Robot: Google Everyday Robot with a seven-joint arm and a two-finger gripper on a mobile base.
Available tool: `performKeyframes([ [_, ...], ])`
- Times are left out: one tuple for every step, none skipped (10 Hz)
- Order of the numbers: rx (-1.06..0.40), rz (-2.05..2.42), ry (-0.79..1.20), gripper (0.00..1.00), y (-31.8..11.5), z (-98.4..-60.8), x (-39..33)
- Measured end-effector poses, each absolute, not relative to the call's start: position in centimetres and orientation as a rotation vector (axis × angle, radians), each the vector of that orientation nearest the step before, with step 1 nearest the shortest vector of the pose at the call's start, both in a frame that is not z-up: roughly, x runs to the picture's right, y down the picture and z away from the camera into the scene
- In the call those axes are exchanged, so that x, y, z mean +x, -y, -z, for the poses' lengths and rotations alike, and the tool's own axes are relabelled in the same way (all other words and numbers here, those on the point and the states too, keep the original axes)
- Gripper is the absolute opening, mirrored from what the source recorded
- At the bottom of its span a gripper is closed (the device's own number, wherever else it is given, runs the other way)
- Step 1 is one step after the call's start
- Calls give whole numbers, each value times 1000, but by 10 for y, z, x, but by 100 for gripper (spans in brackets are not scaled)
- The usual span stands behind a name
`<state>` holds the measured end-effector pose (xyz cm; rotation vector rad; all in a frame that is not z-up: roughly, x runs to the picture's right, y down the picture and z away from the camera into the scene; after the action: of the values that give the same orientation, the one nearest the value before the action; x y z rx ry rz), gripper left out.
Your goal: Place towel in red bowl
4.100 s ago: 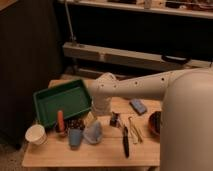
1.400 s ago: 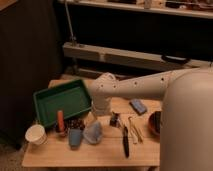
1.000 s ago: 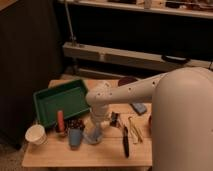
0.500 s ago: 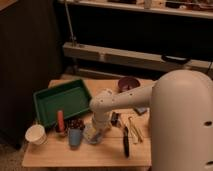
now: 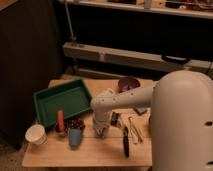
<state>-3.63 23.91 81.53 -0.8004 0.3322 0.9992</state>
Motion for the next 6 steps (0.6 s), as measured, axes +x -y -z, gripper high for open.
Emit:
performKeyframes([
  [-801, -997, -331, 3, -239, -815, -38],
  [-801, -998, -331, 0, -239, -815, -38],
  [-802, -996, -368, 0, -241, -812, -41],
  [-805, -994, -394, 0, -242, -808, -49],
  [-792, -997, -417, 0, -240, -801, -53],
  [-767, -1000, -444, 0, -230, -794, -51],
])
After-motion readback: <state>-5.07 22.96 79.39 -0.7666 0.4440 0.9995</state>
